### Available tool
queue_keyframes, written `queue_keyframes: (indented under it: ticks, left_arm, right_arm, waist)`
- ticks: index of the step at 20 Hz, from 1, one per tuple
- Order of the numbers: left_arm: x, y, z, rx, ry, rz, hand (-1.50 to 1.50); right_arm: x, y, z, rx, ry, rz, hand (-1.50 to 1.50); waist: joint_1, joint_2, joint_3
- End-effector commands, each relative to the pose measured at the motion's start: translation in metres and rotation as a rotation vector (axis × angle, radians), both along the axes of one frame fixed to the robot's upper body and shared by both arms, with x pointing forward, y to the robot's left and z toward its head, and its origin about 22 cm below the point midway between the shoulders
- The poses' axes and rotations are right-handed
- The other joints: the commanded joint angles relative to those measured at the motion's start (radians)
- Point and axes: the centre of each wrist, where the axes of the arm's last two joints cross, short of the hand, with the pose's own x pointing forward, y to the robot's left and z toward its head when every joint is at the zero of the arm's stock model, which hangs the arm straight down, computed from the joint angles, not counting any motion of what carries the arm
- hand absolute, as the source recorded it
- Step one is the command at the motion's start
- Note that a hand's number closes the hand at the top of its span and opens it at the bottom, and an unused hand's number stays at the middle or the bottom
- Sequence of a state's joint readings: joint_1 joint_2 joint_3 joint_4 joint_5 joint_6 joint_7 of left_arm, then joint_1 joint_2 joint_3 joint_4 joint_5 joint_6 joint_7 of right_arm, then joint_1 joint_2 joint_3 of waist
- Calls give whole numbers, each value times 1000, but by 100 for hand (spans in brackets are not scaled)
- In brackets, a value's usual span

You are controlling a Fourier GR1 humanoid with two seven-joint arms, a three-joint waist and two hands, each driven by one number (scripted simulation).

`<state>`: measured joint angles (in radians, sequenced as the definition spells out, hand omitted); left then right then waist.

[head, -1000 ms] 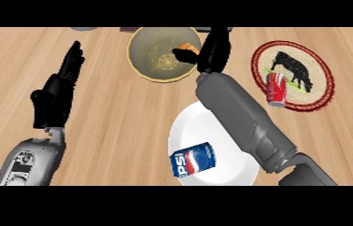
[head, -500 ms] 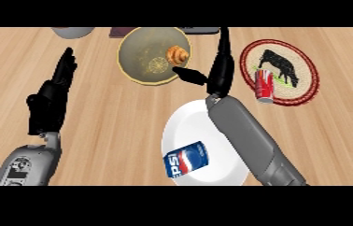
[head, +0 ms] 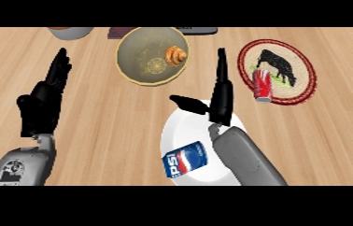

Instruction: Pick the croissant from the plate and place it in the bowl

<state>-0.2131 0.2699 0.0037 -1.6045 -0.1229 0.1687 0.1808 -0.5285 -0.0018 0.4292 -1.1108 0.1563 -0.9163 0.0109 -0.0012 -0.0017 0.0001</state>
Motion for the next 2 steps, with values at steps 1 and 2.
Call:
queue_keyframes:
  ticks: [1, 2]
  left_arm:
    - [8, 3, 2, 1, 10, 2, 0]
    - [1, -4, 1, 0, -13, 0, 0]
  right_arm:
    - [-35, -3, -16, 8, -7, 13, -150]
    - [-46, 14, -16, 27, -16, 22, -150]
  waist:
    - [-3, 0, 0]
    - [3, 1, 0]
